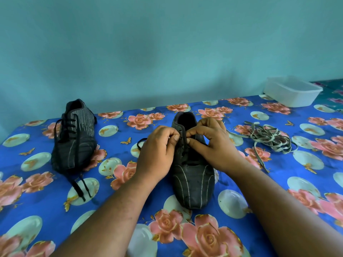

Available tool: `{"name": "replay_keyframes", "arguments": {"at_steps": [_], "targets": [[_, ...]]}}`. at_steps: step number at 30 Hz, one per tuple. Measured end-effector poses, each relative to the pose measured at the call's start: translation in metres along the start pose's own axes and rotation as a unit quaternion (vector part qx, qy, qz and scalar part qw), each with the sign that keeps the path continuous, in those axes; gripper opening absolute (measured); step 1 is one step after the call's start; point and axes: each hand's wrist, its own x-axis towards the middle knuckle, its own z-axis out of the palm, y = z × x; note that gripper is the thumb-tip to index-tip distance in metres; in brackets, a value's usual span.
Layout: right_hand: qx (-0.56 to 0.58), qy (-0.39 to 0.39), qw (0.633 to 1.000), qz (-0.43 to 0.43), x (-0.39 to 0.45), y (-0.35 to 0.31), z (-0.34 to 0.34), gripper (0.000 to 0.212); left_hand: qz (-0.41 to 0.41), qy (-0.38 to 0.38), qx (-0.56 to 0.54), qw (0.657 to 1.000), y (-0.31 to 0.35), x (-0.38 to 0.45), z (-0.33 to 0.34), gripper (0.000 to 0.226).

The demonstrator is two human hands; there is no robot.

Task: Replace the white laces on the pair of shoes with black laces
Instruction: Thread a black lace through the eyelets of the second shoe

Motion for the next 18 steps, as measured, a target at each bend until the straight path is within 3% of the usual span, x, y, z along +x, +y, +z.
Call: {"name": "replay_keyframes", "arguments": {"at_steps": [5,9,11,14,18], "targets": [[0.005,-0.009,1.000,0.009,0.000,0.002,-0.006,0.026,-0.124,0.052,-0.021,0.991,-0.020,0.008,-0.006,0.017],[-0.006,-0.016,1.000,0.007,0.002,0.003,-0.006,0.028,-0.284,0.122,-0.023,0.951,-0.043,0.012,-0.019,0.028],[-0.008,-0.016,1.000,0.010,0.002,0.004,-0.005,0.029,-0.314,0.147,-0.030,0.937,-0.049,0.012,-0.021,0.028],[-0.007,-0.016,1.000,0.011,0.001,0.004,-0.005,0.027,-0.232,0.124,-0.073,0.962,-0.040,0.012,-0.016,0.028],[-0.006,-0.011,1.000,0.012,0.001,0.003,-0.005,0.032,-0.095,-0.012,-0.113,0.989,-0.011,0.002,-0.006,0.036]]}}
